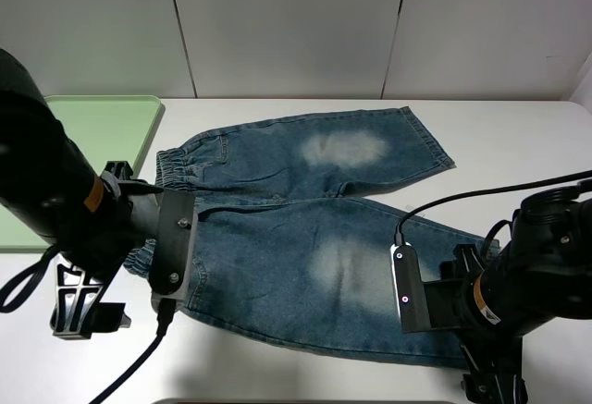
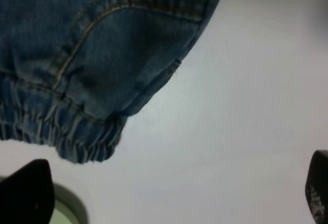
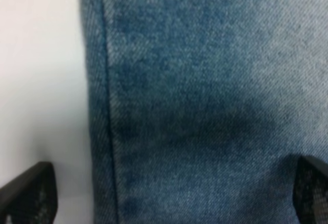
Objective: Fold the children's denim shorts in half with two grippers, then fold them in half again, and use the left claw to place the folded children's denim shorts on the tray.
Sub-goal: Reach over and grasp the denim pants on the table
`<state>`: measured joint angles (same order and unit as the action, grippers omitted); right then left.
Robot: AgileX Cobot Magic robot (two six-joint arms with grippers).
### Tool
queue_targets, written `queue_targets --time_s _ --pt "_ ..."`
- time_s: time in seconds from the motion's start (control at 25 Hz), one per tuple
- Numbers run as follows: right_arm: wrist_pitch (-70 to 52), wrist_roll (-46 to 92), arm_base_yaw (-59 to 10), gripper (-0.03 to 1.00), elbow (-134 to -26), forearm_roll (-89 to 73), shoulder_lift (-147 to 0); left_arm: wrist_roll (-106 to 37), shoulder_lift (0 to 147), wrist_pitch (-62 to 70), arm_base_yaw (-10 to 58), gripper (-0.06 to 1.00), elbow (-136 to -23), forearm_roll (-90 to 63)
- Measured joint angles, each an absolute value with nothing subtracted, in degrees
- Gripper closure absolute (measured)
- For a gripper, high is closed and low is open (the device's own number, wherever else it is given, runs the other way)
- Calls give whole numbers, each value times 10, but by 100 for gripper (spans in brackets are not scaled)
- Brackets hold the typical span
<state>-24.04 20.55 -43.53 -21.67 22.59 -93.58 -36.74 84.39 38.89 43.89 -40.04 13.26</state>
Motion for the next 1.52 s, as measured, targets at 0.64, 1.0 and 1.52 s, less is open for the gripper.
queue_targets --time_s 0.64,1.0,1.52 --pt "-235 211 -435 27 -217 208 -936 -378 986 287 438 -3 -401 157" --pt "-232 212 -435 27 -217 191 -936 -378 1023 219 422 -3 -401 173" --pt "-226 212 -435 27 -217 184 -937 -434 1055 215 388 1 -406 170"
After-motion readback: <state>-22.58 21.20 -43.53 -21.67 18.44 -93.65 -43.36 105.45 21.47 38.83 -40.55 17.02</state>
